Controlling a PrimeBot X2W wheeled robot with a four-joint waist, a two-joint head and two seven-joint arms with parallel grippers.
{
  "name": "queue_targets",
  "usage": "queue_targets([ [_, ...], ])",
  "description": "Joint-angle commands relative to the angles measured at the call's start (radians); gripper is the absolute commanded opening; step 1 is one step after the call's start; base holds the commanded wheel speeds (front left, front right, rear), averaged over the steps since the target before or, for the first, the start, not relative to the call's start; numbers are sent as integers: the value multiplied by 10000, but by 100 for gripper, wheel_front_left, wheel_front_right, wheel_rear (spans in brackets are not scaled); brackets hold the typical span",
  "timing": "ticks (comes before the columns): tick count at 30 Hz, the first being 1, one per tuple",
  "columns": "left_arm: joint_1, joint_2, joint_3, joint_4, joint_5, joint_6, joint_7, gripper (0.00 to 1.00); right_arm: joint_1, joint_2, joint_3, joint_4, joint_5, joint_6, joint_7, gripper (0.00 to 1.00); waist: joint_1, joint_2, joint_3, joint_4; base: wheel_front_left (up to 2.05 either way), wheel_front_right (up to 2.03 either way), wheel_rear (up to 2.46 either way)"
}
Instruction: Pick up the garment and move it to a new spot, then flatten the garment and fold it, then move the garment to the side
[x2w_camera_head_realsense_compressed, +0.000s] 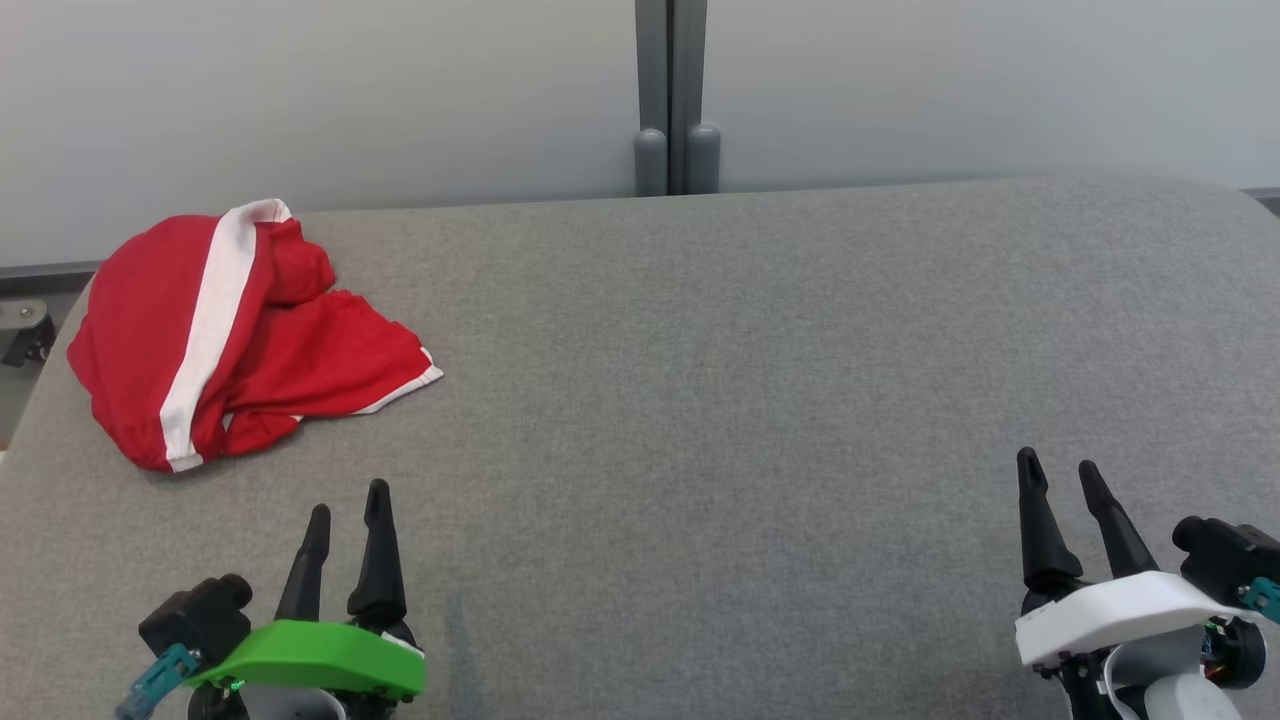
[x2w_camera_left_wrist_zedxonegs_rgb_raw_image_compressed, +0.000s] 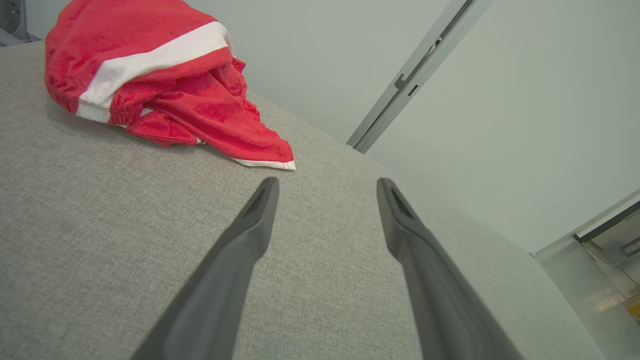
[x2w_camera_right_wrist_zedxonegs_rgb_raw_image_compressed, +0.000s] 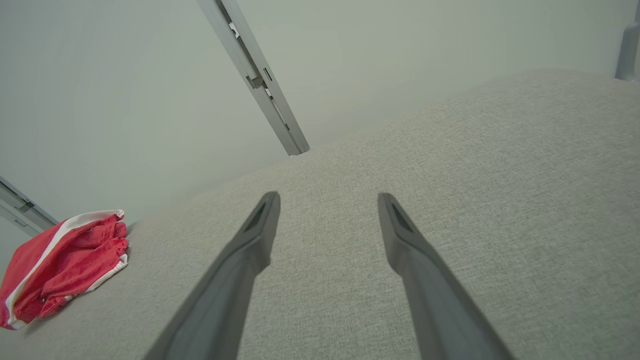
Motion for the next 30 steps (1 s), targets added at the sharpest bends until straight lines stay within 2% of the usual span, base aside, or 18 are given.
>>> queue_targets([
  [1,47,73,-53,-26,276,-50,-99,100,17,-71,21,-45,-343,4,-120,100,0,0,-6,3,0,0,0],
  [30,101,97,-320,789,2184,-140,-735,100,171,-96,237,314,-2863,5,-769,100,0,0,-25,109,0,0,0],
])
